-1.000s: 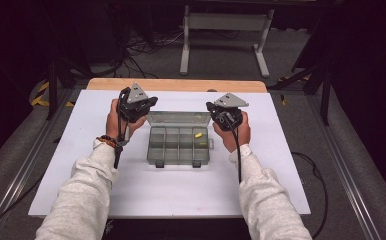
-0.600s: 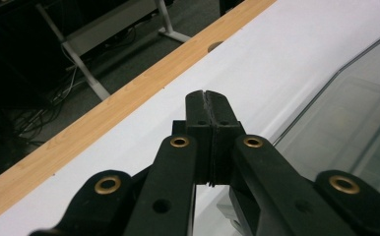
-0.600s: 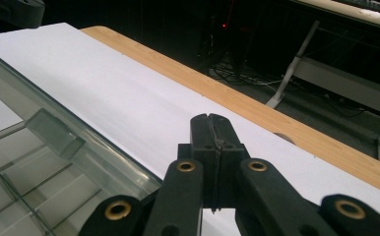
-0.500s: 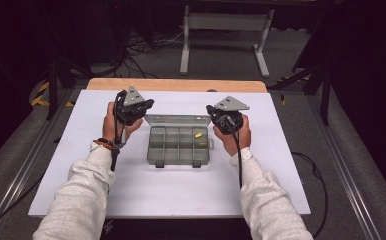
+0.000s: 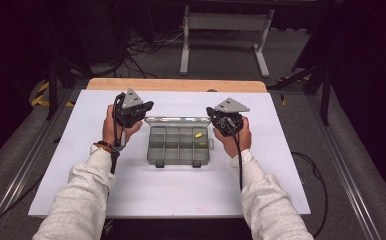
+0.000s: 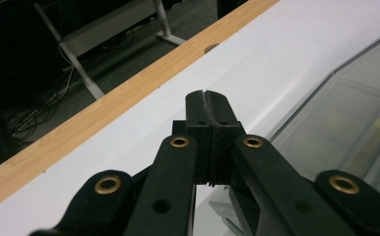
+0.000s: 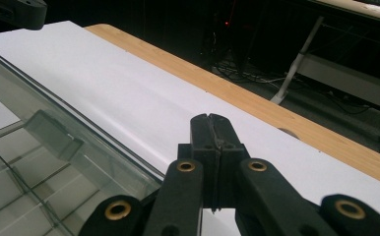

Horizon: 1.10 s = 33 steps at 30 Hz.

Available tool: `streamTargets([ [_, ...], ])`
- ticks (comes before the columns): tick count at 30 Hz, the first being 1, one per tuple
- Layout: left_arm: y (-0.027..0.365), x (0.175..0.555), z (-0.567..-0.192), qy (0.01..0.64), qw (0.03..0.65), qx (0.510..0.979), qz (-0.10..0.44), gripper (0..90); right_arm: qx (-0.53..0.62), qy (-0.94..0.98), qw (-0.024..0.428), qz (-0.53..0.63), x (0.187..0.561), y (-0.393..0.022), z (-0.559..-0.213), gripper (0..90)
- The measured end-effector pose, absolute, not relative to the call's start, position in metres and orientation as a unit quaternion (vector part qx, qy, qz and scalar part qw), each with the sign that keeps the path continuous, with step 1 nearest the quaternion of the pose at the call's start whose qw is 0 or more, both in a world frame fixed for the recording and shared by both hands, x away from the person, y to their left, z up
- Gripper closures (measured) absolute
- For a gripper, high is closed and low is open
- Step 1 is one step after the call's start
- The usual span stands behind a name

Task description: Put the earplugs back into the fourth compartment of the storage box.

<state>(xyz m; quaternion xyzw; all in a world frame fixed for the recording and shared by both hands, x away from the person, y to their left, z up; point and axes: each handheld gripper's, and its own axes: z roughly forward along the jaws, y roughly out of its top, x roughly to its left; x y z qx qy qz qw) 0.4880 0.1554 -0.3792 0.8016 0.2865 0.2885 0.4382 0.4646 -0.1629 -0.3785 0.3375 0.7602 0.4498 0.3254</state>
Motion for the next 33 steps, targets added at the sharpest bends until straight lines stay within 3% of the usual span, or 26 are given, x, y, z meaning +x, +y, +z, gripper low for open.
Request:
streamTargets([
  [20,0.149,0.478,-0.381,0.261,0.434,0.814,0.284,89.8,0.315,0.779,0.300,0.451,0.440,-0.163,-0.386,90.0],
  [33,0.162,0.433,-0.395,0.209,0.442,0.834,0.257,89.9,0.272,0.812,0.275,0.438,0.409,-0.162,-0.392,90.0],
])
